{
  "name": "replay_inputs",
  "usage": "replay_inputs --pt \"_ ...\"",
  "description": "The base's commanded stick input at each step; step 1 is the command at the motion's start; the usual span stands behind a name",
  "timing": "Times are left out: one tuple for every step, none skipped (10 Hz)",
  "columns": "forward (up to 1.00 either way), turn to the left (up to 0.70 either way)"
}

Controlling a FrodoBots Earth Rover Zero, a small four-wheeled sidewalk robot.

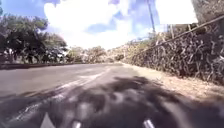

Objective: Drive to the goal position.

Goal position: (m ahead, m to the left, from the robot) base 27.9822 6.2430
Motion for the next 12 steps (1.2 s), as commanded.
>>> replay_inputs --pt "0.7 0.0" --pt "0.7 0.0" --pt "0.7 0.0" --pt "0.7 0.0" --pt "0.7 0.0" --pt "0.7 0.0" --pt "0.7 0.0" --pt "0.7 0.0" --pt "0.7 0.0" --pt "0.7 0.0" --pt "0.7 0.0" --pt "0.7 0.0"
